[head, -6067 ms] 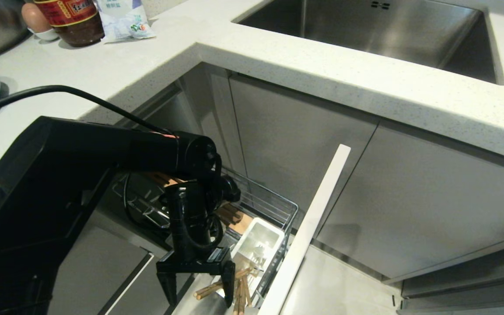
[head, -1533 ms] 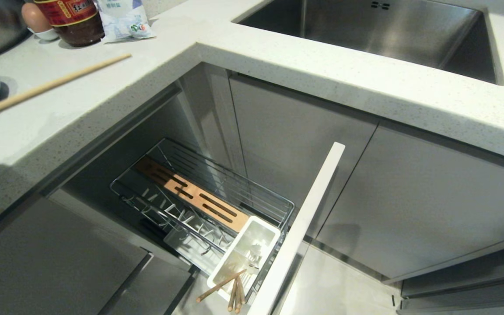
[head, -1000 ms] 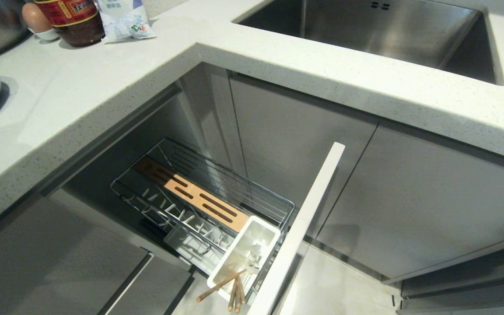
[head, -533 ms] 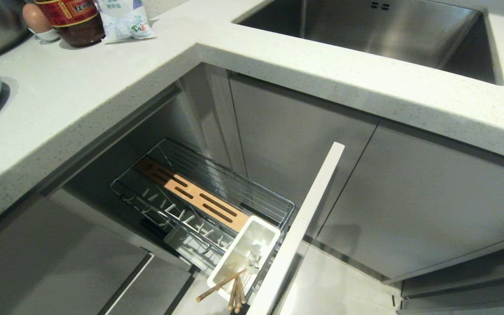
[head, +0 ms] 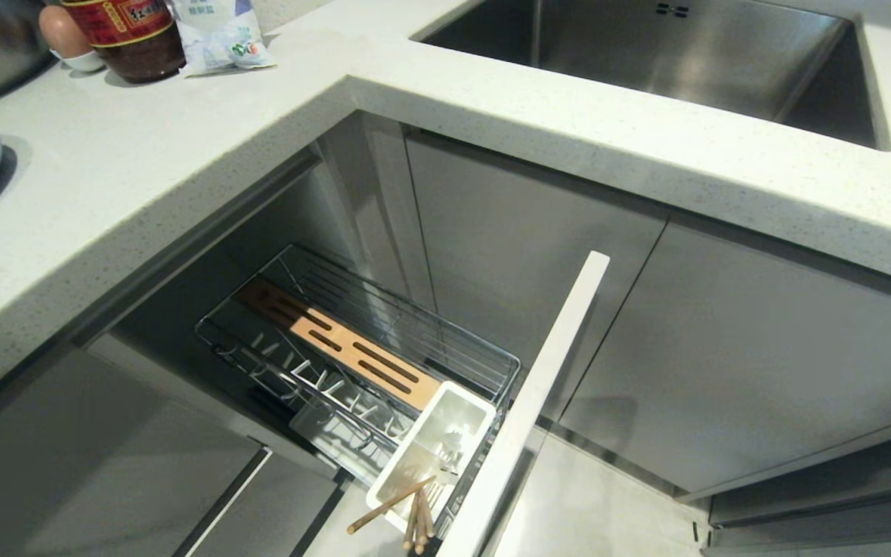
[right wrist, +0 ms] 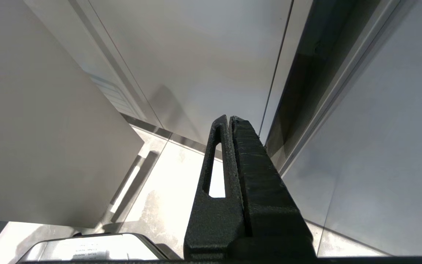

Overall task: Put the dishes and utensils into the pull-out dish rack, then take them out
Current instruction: Take the chopsticks out of the cupboard

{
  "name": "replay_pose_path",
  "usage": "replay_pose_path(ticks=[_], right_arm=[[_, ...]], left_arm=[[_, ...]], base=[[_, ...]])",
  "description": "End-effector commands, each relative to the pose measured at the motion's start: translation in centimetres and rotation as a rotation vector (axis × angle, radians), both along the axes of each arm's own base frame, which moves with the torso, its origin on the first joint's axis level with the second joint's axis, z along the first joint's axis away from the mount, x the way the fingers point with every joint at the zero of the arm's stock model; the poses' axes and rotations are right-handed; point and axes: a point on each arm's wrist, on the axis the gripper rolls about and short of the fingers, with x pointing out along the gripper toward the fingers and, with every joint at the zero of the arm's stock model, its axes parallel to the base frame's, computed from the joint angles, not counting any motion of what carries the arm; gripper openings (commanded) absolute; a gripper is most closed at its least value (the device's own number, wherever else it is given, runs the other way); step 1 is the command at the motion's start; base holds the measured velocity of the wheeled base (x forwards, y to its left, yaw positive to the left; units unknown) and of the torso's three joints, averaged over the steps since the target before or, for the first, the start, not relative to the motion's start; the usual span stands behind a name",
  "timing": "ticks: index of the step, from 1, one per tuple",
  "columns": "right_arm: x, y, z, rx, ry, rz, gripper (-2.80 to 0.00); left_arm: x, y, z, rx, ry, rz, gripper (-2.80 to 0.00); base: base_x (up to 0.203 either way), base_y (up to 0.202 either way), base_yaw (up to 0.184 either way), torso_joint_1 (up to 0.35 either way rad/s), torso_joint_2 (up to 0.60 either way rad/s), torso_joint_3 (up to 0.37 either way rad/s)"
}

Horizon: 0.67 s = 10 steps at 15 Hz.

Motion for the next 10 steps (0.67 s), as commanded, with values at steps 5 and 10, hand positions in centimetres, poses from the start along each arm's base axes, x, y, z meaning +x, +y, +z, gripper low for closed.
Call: replay_pose_path(ticks=[5, 10], right_arm=[[0.0, 0.0, 0.0, 0.0, -0.004, -0.001, -2.8], [0.0, 0.0, 0.0, 0.0, -0.004, 0.0, -2.8]], left_arm=[[3.6, 2.2, -1.3, -0.101, 0.024, -0.155, -2.8], [4.7, 2.8, -1.1, -0.11, -0.001, -0.211, -2.8]], base=[[0.0, 0.0, 0.0, 0.0, 0.0, 0.0], [0.0, 0.0, 0.0, 0.0, 0.0, 0.0]])
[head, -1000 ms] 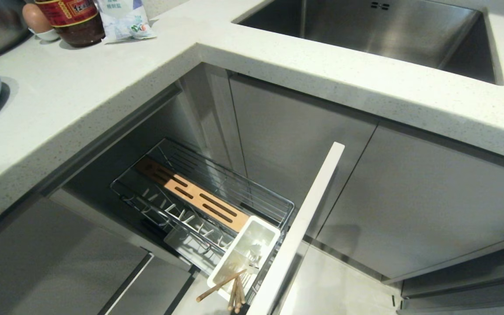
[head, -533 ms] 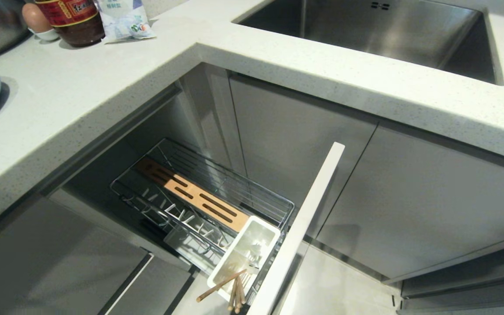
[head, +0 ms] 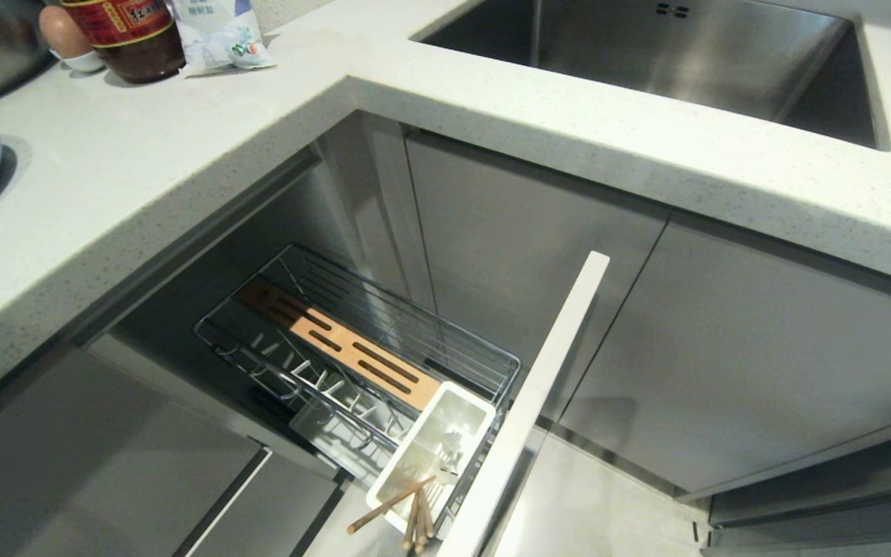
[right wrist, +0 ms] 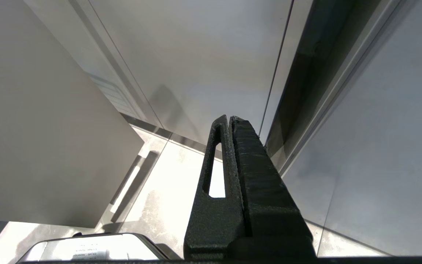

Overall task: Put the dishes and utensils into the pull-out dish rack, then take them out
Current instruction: Take the chopsticks out of the cupboard

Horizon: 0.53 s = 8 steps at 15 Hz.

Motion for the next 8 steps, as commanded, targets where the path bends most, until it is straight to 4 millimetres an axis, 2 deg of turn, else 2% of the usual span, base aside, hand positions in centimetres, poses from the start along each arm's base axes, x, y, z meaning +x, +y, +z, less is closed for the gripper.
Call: replay_pose_path(ticks=[1, 8], right_arm=[[-0.02, 0.0, 0.0, 0.0, -0.004, 0.0, -2.8], [-0.03, 0.0, 0.0, 0.0, -0.005, -0.001, -2.8]], left_arm=[[0.72, 0.53, 0.02, -0.002, 0.001, -0.005, -2.8], [1.6, 1.19, -0.2, -0.019, 0.009, -0.018, -2.8]], base=[[0.0, 0.0, 0.0, 0.0, 0.0, 0.0], [0.0, 0.0, 0.0, 0.0, 0.0, 0.0]])
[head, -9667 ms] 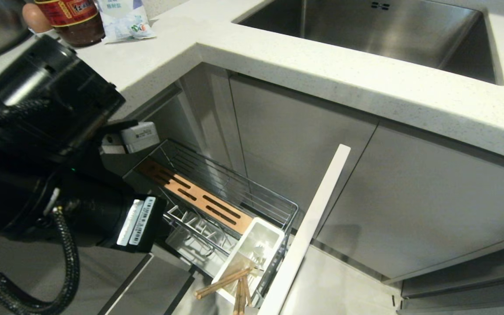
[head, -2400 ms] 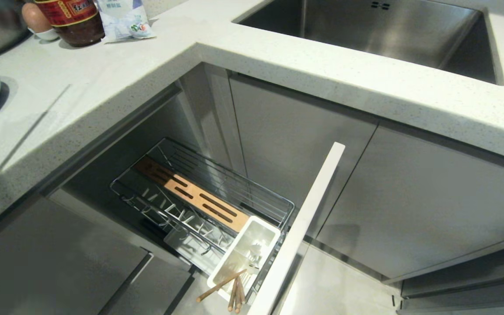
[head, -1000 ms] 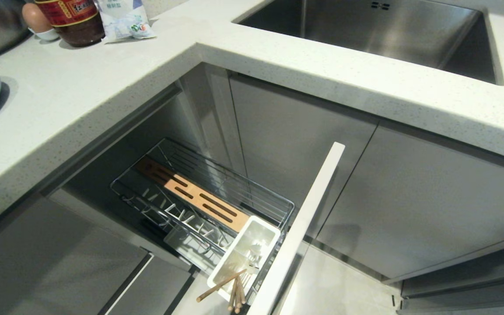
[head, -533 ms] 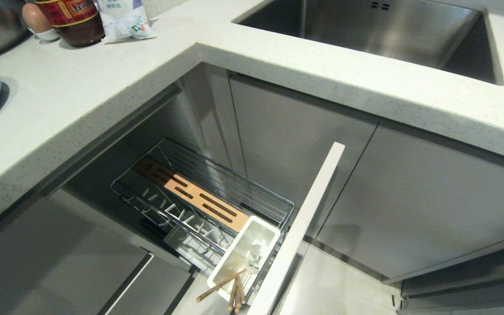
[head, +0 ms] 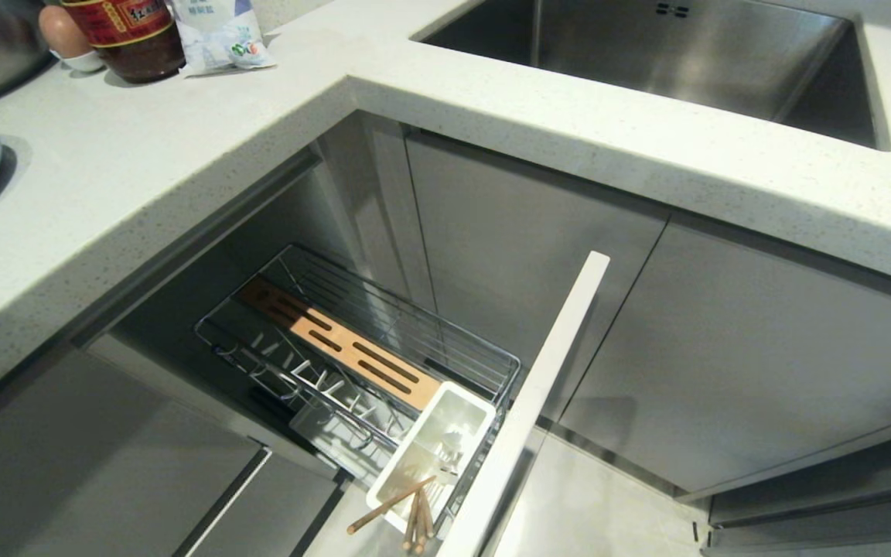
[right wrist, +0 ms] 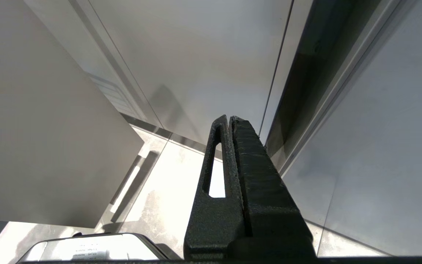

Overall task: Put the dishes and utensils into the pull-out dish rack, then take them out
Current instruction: Take the chopsticks out of the cupboard

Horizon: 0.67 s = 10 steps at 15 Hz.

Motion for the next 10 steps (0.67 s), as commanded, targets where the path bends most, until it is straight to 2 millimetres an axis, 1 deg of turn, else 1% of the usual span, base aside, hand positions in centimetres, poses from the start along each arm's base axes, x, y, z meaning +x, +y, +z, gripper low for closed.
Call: replay_pose_path(ticks=[1, 5, 6, 10], right_arm=[[-0.03, 0.0, 0.0, 0.0, -0.004, 0.0, -2.8], [-0.03, 0.0, 0.0, 0.0, -0.005, 0.0, -2.8], [-0.02, 0.0, 0.0, 0.0, -0.003, 0.0, -2.8], [-0.03, 0.0, 0.0, 0.0, -0.004, -0.001, -2.8]], left_arm=[[0.31, 0.26, -0.25, -0.018, 0.013, -0.003, -2.8], [0.44, 0.37, -0.29, -0.018, 0.016, -0.003, -2.8], [0.44, 0.37, -0.29, -0.018, 0.016, -0.004, 0.0], [0.38, 0.35, -0.25, -0.016, 0.014, -0.001, 0.0]], base=[[0.0, 0.0, 0.0, 0.0, 0.0, 0.0], [0.0, 0.0, 0.0, 0.0, 0.0, 0.0], [0.0, 0.0, 0.0, 0.0, 0.0, 0.0], [0.0, 0.0, 0.0, 0.0, 0.0, 0.0]])
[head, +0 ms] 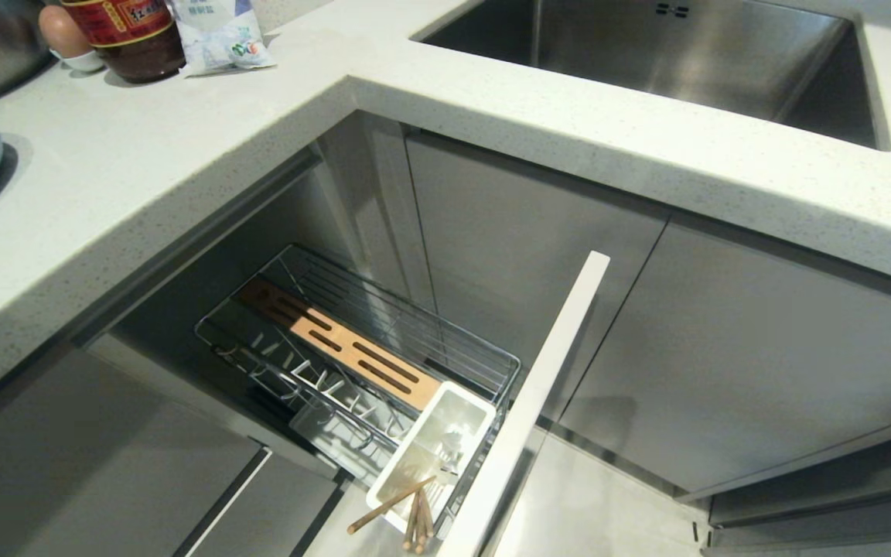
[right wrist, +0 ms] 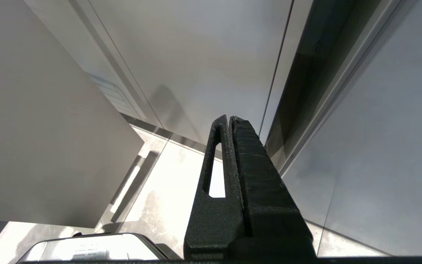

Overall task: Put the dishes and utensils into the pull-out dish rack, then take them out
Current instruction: Take the chopsticks out of the cupboard

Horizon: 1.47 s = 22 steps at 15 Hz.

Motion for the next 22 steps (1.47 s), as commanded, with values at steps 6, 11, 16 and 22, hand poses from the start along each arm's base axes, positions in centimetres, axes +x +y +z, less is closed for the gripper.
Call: replay_pose_path(ticks=[6, 11, 16, 22], right_arm=[[0.0, 0.0, 0.0, 0.0, -0.005, 0.0, -2.8], [0.0, 0.0, 0.0, 0.0, -0.004, -0.001, -2.8], [0.0, 0.0, 0.0, 0.0, -0.005, -0.001, -2.8], [0.0, 0.0, 0.0, 0.0, -0.004, 0.0, -2.8]], left_arm=[[-1.5, -1.1, 0.6, 0.033, -0.038, 0.009, 0.0], [-4.1, -3.2, 2.0, 0.114, -0.118, 0.038, 0.0], [-7.1, -5.3, 4.0, 0.216, -0.225, 0.104, -2.8], [-9.3, -7.3, 8.0, 0.274, -0.546, -0.08, -2.8]], base=[[0.0, 0.0, 0.0, 0.0, 0.0, 0.0], [0.0, 0.0, 0.0, 0.0, 0.0, 0.0], [0.0, 0.0, 0.0, 0.0, 0.0, 0.0], [0.0, 0.0, 0.0, 0.0, 0.0, 0.0]])
